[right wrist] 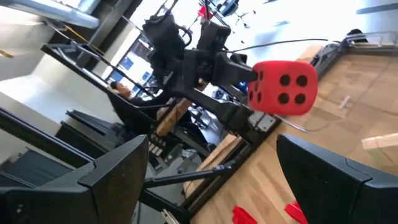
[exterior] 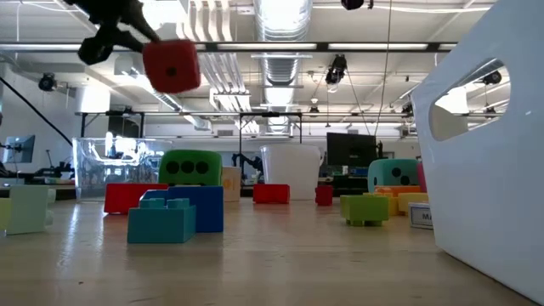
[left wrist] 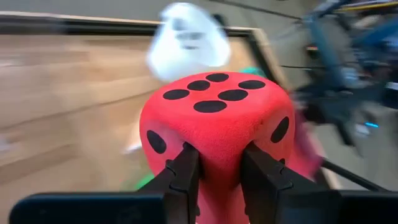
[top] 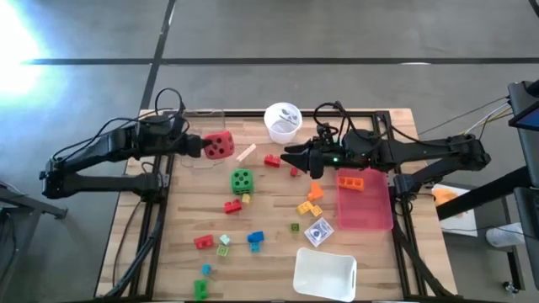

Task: Pick & Place Toys
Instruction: Put the red dice into the transparent bin

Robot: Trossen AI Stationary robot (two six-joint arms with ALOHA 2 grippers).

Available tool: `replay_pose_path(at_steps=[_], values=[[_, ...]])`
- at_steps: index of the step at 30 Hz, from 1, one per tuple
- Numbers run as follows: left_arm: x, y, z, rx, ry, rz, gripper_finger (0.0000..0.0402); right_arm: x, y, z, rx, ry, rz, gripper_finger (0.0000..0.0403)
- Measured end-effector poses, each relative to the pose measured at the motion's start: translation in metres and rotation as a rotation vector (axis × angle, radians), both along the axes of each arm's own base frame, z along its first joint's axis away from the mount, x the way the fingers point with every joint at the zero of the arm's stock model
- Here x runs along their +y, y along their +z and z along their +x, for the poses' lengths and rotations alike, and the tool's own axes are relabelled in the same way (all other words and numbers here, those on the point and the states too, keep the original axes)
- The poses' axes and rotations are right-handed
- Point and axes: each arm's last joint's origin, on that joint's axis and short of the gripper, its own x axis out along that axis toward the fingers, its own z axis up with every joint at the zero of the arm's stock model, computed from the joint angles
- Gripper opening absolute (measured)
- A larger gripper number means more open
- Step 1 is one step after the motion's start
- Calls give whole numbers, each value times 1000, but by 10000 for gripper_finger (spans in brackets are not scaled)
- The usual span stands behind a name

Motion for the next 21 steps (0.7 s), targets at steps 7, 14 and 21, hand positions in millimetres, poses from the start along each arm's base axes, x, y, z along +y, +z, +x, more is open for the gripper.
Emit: replay_pose_path(at_steps=[7, 14, 21], values=[[15, -13, -10, 192, 116, 1, 79, -1, -2, -1, 28, -21, 6, 343], [32, -26, -9, 371, 150, 2, 75, -1, -3, -3, 45, -20, 0, 343], [52, -43, 3, 532, 121, -15, 65, -1, -6, -3, 74, -23, 1, 343]])
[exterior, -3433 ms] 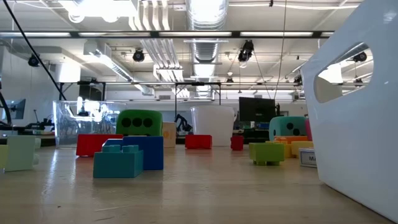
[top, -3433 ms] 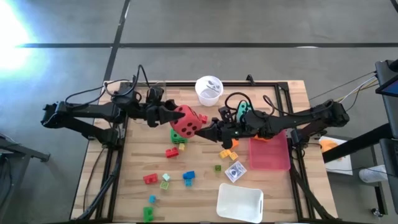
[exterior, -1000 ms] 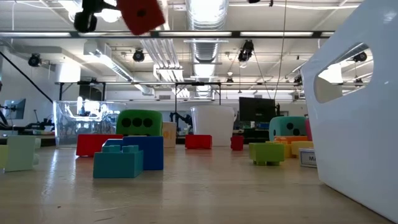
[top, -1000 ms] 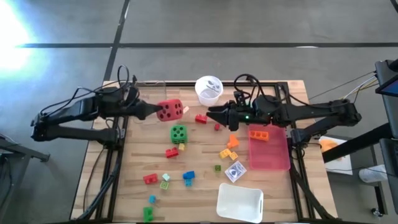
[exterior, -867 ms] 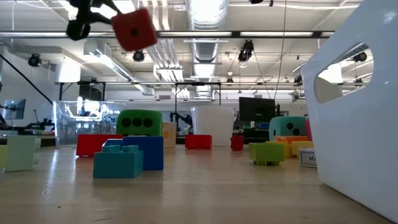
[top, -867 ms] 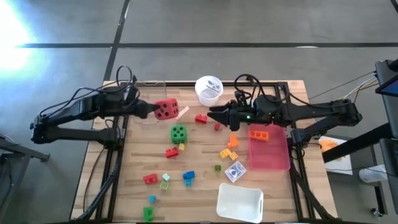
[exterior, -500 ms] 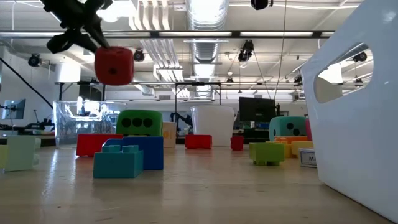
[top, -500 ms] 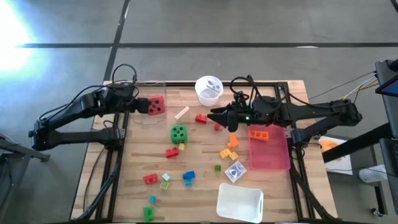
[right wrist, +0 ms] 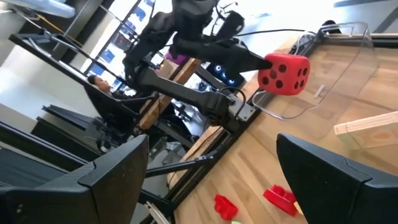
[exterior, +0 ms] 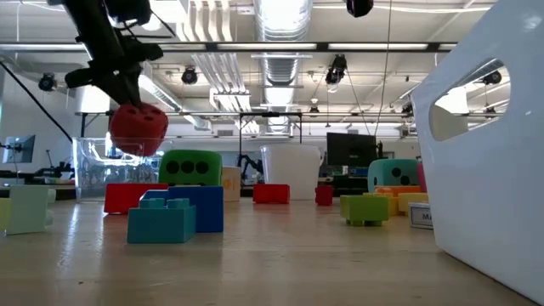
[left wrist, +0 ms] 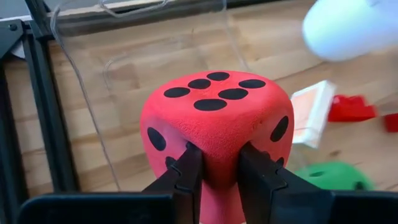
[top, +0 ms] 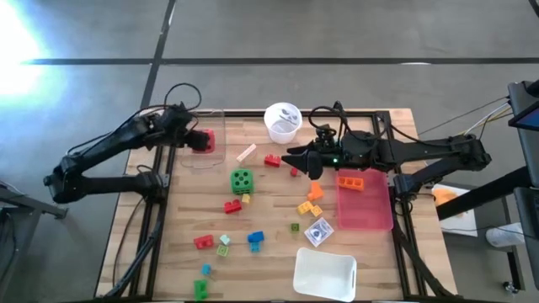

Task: Pick & Place Toys
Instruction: Put the red dice into the transparent bin

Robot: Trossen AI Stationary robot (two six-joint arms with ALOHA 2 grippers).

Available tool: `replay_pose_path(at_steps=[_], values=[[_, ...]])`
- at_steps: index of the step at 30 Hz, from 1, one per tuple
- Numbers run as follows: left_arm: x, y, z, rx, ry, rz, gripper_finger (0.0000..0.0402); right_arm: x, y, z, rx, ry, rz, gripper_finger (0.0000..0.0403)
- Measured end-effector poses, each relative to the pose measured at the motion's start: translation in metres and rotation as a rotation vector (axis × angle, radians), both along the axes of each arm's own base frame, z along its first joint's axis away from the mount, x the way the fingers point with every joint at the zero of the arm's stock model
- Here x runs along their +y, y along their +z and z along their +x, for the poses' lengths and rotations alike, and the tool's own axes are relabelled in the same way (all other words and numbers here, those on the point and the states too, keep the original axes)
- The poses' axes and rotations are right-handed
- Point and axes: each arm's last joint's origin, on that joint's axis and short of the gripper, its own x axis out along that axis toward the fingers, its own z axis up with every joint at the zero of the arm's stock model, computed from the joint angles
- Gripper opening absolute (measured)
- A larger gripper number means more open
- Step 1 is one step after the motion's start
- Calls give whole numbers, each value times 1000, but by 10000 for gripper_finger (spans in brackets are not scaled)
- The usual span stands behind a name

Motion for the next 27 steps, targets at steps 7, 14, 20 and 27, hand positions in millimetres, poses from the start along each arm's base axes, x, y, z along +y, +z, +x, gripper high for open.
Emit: replay_pose_path(at_steps=[7, 14, 20, 27], values=[[10, -19, 12, 169, -41, -61, 56, 0, 3, -4, -16, -5, 30, 343], [15, -32, 17, 298, -71, -98, 53, 0, 3, -7, 5, -6, 26, 343], [15, -36, 22, 335, -132, -103, 49, -2, 2, -7, 17, -35, 19, 343], [11, -37, 29, 346, -258, -84, 44, -2, 2, -7, 18, -51, 9, 343]])
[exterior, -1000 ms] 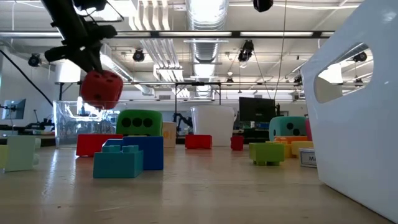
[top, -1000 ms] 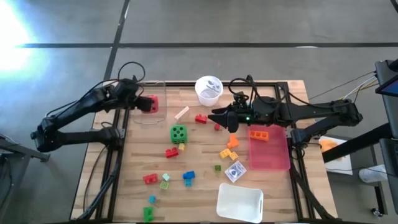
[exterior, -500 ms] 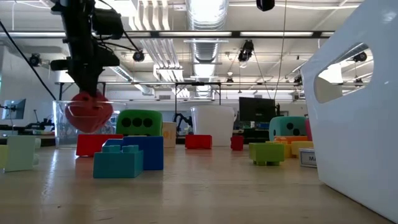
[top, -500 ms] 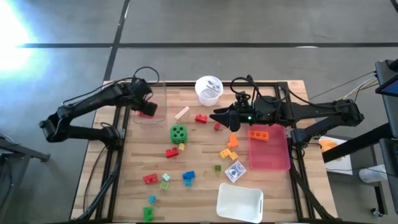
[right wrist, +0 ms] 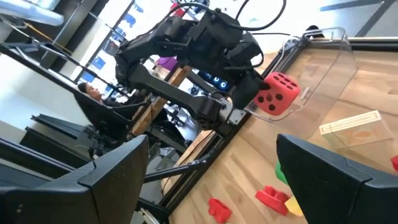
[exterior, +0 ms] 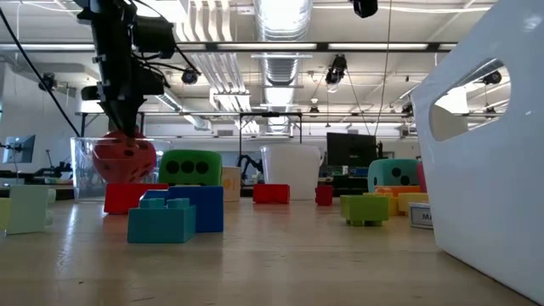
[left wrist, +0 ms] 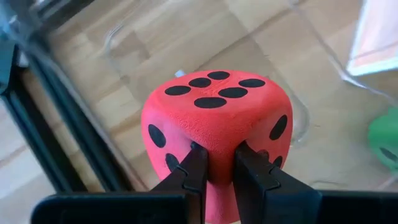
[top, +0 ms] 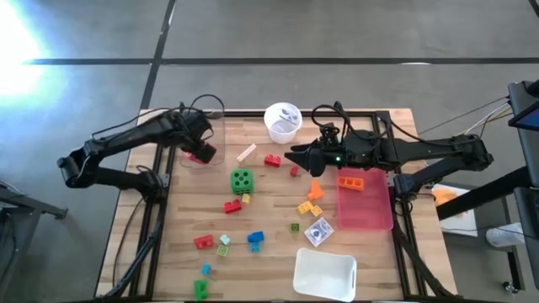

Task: Pick & Place Toys
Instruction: Put the red dice into the transparent bin

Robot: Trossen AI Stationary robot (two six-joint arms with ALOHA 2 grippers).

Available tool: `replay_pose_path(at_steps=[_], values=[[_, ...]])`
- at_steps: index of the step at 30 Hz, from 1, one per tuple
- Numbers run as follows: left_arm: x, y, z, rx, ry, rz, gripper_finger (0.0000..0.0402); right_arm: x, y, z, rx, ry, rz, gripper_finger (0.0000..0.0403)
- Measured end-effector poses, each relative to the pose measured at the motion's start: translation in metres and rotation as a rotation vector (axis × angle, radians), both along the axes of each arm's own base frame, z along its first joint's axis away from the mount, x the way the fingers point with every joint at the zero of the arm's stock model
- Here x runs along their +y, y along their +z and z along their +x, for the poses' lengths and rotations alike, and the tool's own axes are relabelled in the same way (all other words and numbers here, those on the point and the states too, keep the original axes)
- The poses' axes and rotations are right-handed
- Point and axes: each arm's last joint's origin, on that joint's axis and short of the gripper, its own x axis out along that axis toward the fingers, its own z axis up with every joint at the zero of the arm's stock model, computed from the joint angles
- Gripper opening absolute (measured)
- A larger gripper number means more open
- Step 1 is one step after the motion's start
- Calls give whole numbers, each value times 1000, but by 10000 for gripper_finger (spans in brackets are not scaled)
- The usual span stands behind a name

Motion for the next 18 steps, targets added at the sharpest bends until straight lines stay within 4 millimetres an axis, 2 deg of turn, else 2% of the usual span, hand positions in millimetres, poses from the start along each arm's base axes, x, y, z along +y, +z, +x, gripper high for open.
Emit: replay_pose_path(at_steps=[6, 11, 14, 18], values=[[-6, -1, 6, 40, -196, 31, 43, 0, 0, 0, 2, -3, -11, 343], [-7, -1, 7, 72, -288, 47, 37, 0, 0, 0, 4, -1, -18, 343], [-8, -2, 6, 80, -292, 39, 35, 0, 0, 0, 4, -1, -19, 343], [-7, -3, 7, 43, -155, 17, 31, 0, 0, 0, 4, -1, -19, 343]])
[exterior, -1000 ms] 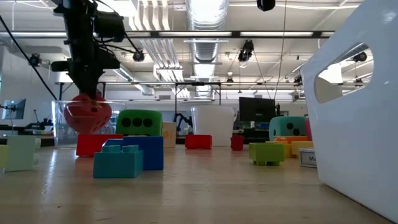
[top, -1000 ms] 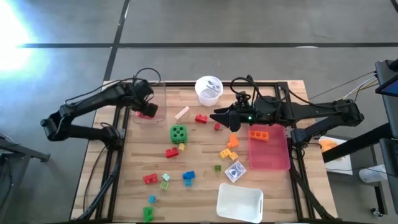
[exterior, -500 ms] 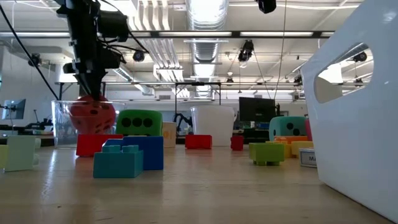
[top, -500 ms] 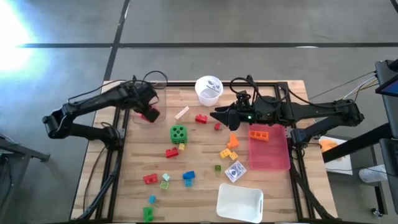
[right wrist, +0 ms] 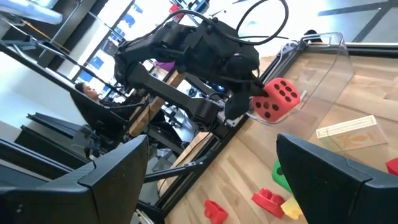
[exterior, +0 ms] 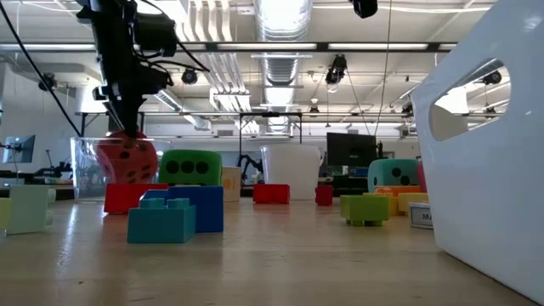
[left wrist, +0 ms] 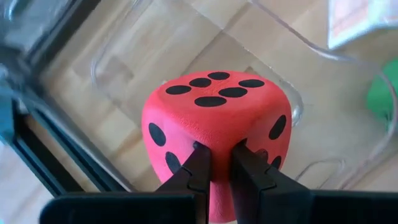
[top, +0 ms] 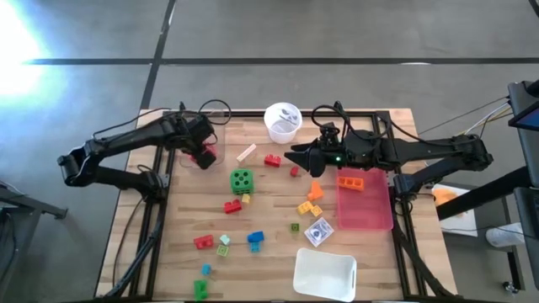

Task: Pick & Place Toys
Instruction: Put the red dice into the transparent bin

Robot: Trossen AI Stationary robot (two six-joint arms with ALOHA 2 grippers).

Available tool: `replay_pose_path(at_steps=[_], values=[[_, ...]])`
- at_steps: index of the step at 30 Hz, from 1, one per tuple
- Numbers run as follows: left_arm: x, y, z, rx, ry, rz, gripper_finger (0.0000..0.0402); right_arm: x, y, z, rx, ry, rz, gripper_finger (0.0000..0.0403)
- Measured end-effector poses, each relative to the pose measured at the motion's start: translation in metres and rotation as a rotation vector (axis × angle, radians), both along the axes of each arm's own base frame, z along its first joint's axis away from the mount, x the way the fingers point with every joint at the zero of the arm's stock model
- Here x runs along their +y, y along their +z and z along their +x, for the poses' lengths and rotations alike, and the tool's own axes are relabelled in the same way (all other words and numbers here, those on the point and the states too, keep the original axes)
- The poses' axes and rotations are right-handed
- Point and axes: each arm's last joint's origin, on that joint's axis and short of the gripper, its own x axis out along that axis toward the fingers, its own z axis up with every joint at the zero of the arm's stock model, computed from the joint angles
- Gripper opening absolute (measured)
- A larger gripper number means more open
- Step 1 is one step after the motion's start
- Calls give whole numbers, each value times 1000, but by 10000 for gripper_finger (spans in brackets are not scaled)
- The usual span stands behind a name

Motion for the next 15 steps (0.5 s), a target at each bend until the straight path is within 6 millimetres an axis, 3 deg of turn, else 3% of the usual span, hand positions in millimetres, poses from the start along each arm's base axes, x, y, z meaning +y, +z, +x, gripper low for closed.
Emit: replay_pose_path(at_steps=[7, 15], values=[[4, -18, 8, 69, 185, -68, 16, 0, 0, 0, 0, 0, 0, 343], [5, -24, 15, 83, 194, -73, 16, 0, 0, 0, 0, 2, 0, 343]])
